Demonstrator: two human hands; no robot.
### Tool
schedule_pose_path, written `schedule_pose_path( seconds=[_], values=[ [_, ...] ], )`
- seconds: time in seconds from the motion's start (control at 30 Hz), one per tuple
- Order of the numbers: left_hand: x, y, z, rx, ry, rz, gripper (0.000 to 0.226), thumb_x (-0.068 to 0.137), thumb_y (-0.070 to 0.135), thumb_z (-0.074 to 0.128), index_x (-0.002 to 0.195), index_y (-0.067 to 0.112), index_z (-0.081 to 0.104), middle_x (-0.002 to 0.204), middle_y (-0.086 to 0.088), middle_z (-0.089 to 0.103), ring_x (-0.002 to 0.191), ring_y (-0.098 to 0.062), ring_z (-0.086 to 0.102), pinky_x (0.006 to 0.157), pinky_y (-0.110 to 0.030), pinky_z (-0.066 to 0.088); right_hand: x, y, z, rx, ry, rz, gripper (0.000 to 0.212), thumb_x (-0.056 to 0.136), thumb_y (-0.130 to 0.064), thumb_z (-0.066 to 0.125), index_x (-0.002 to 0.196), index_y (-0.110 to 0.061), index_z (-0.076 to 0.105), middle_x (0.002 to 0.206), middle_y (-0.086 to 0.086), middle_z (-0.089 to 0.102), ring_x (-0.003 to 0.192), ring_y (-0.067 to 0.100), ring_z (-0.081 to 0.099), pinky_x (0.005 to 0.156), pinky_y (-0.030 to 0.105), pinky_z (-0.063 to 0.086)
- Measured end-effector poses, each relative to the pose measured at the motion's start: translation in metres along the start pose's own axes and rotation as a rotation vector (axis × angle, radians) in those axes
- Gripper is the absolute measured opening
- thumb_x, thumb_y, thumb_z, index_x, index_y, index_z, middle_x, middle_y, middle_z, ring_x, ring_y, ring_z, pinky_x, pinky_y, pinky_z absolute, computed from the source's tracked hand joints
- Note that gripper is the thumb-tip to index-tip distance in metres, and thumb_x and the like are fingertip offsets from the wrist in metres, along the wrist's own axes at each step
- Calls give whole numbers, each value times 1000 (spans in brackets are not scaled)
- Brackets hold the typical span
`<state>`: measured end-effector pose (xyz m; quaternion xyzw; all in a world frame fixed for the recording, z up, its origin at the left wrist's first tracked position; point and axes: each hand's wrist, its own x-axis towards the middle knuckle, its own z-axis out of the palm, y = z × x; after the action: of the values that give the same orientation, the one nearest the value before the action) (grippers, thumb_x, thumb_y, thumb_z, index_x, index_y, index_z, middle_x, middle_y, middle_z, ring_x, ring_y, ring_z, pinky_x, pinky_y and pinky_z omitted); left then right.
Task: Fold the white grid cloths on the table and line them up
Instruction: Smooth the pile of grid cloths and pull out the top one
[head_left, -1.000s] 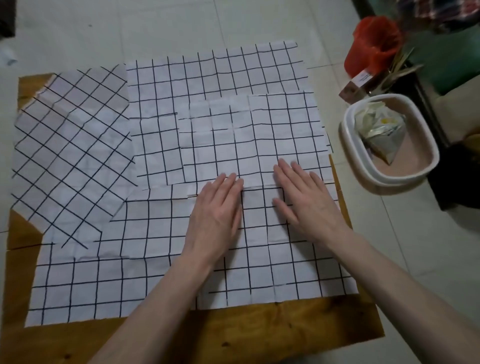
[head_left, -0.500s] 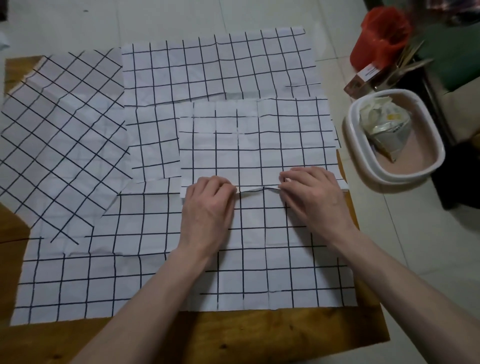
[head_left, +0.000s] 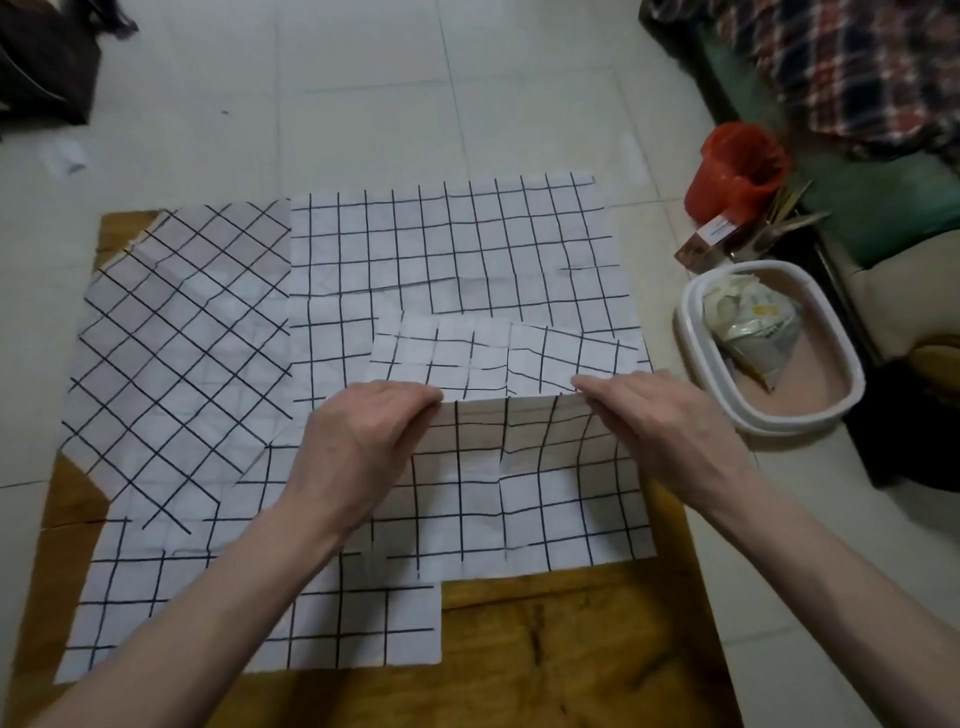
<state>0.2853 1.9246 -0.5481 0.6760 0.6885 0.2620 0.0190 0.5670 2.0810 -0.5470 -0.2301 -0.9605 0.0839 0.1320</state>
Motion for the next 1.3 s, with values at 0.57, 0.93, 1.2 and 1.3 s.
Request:
schedule_pose_path(
  seconds=[0.57, 0.93, 1.2, 1.3],
  values=[
    [-6, 26, -64, 47, 218, 232, 25, 96, -2, 70, 118, 5, 78, 127, -5, 74, 120, -20, 70, 88, -43, 62, -29, -35, -79, -71, 263, -2, 18, 99, -8, 70, 115, -5, 78, 125, 6, 74, 113, 20, 72, 90, 43, 60],
    [-106, 8, 22, 28, -122, 82, 61, 81, -20, 51, 133, 7, 69, 141, -7, 65, 129, -21, 64, 99, -45, 60, -92, -41, 26, -81, -6, 103, 66, 71, 23, 74, 131, -6, 71, 130, 10, 71, 115, 24, 72, 96, 44, 59],
    [-133, 23, 45, 8, -341, -105, 88, 49, -17, 93, 130, 9, 72, 135, -6, 70, 124, -22, 68, 105, -43, 50, -127, -48, 68, -55, -176, 241, 74, 67, 9, 88, 135, -11, 68, 141, 9, 64, 130, 28, 63, 105, 47, 53],
    [-140, 37, 53, 80, -370, -120, 63, 74, 4, 85, 134, 9, 68, 139, -6, 68, 129, -25, 65, 111, -43, 43, -136, -55, 78, -71, -171, 263, 54, 96, -3, 62, 149, -13, 55, 156, 6, 48, 143, 26, 51, 121, 44, 37]
  ],
)
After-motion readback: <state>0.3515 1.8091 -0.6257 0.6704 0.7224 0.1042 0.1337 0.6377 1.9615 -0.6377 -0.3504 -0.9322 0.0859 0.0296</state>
